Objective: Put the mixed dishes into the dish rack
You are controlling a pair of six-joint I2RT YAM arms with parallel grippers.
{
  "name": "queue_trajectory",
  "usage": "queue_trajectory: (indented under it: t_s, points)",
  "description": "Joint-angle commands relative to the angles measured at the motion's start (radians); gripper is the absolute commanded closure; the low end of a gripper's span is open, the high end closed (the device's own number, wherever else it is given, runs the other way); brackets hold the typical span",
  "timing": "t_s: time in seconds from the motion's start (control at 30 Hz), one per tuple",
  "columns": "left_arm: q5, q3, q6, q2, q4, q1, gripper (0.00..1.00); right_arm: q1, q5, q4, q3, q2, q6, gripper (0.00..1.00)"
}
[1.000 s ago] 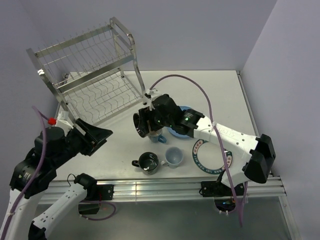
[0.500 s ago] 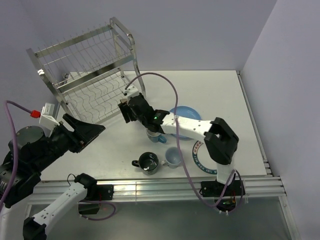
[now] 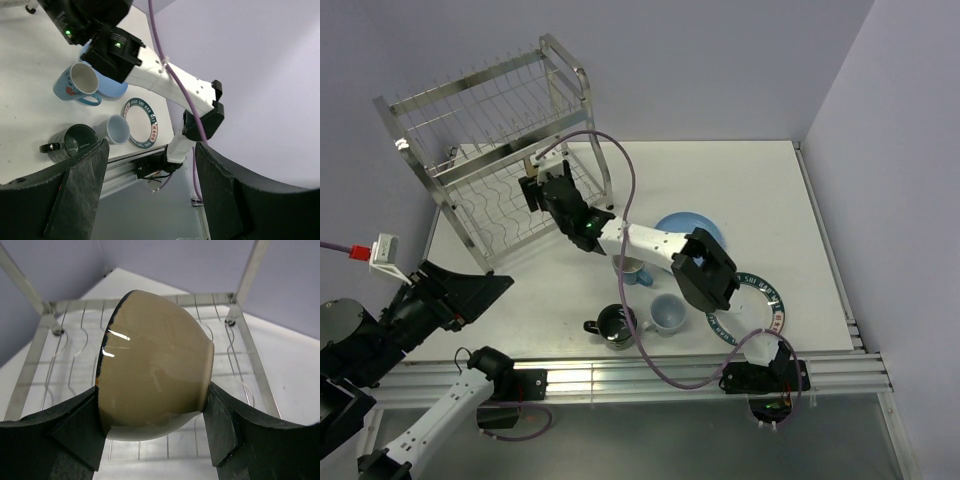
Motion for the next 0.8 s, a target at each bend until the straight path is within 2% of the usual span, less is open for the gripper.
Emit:
queue_trajectory:
  t_s: [0.0, 0.13, 0.37, 0.57, 0.67, 0.77]
  points:
    - [0.003, 0.005, 0.075, 0.011, 0.019, -0.003, 0.24, 0.0, 0.069, 0.202, 0.133, 0.09, -0.077, 1.0]
    - [0.001, 0.061, 0.136, 0.019, 0.033, -0.003, 0.24, -0.007, 0.106, 0.239, 0.254, 0.198, -0.1, 1.0]
    - [0.003, 0.107, 0.233, 0.028, 0.026, -0.003, 0.23, -0.036, 0.098, 0.407, 0.278, 0.305, -0.156, 1.0]
    - [0.004, 0.024, 0.245, -0.037, 0.045, -0.003, 0.23, -0.067, 0.036, 0.449, 0.335, 0.373, -0.195, 1.0]
    - [-0.009, 0.007, 0.259, -0.039, 0.045, -0.002, 0.22, -0.078, -0.003, 0.388, 0.368, 0.376, -0.178, 1.0]
    - [-0.013, 0.009, 0.271, -0.027, 0.057, -0.002, 0.22, -0.079, -0.017, 0.36, 0.331, 0.339, -0.187, 1.0]
